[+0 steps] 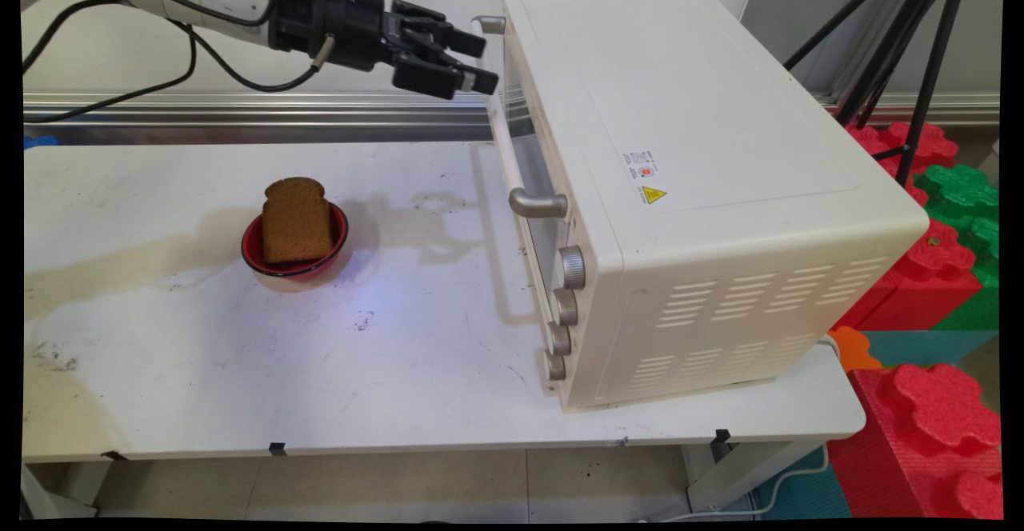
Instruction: Open the oven
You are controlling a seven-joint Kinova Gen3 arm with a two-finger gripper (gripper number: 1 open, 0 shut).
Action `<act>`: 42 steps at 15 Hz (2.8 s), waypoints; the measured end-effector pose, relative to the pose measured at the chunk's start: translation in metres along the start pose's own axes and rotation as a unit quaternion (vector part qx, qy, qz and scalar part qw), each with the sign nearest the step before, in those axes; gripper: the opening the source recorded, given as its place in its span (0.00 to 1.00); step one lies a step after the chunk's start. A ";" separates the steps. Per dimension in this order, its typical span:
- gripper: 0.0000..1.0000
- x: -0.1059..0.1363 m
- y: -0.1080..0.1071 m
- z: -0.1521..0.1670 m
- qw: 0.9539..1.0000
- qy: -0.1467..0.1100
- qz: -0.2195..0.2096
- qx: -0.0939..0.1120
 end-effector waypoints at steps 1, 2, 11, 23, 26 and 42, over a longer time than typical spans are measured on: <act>0.00 0.000 0.000 0.002 1.000 -0.001 0.001 -0.001; 0.00 0.000 0.001 0.003 1.000 -0.001 0.002 -0.001; 0.00 -0.004 0.004 0.022 1.000 -0.010 0.009 -0.010; 0.00 -0.014 0.007 0.035 0.999 -0.029 0.018 -0.016; 0.00 -0.019 0.009 0.033 0.999 -0.037 0.022 -0.019; 0.00 -0.052 0.011 -0.001 0.995 -0.084 0.038 -0.031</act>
